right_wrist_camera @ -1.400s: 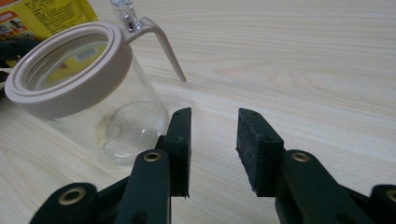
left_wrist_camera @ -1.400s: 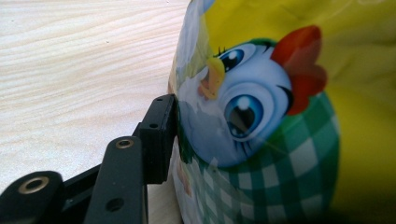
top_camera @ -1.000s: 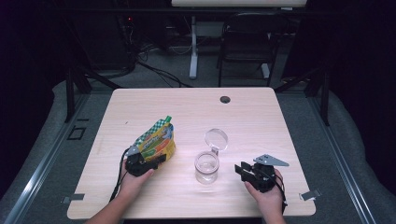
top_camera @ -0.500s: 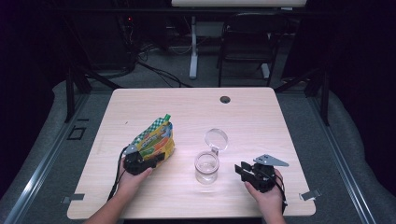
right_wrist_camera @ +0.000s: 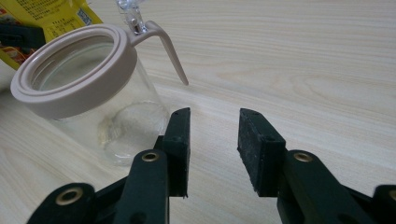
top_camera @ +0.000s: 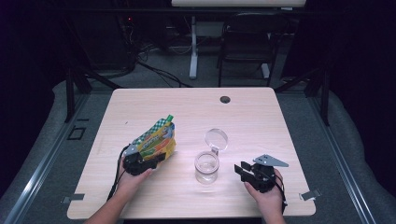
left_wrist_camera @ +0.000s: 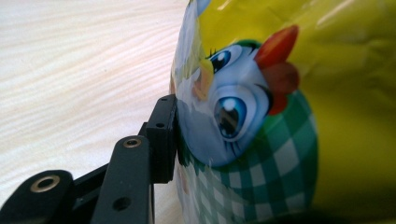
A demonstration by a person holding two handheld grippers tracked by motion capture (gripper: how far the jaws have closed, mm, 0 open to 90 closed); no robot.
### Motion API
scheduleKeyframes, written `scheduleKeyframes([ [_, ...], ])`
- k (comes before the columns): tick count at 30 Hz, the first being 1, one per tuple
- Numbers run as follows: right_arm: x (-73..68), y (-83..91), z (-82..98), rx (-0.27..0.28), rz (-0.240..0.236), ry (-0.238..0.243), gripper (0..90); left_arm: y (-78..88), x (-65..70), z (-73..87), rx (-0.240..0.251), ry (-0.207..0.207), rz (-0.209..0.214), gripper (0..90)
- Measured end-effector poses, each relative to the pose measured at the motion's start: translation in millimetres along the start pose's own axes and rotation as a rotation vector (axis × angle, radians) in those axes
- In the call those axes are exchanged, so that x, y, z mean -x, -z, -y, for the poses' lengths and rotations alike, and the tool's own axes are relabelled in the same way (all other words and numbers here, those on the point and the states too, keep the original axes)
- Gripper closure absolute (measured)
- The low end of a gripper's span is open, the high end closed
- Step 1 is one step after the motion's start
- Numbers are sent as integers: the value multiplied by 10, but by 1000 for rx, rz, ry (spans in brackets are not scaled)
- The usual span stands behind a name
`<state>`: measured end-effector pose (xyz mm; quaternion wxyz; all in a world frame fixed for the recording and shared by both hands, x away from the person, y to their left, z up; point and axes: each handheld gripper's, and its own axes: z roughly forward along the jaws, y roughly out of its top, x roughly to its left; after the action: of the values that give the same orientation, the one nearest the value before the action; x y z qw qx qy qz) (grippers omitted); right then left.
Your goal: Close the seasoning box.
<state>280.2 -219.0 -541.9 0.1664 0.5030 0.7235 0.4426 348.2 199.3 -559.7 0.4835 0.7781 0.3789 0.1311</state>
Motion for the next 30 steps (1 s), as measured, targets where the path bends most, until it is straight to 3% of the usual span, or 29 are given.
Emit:
scheduleKeyframes([
  [10, -21, -12, -18, 14, -6, 19, 625, 64, 102, -42, -27, -107, -40, 572],
  [23, -141, 2, -53, 85, 8, 113, 623, 197, 210, -58, -45, -223, -137, 572],
  [30, -218, 2, -78, 84, -7, 174, 621, 285, 224, -85, -49, -281, -182, 572],
])
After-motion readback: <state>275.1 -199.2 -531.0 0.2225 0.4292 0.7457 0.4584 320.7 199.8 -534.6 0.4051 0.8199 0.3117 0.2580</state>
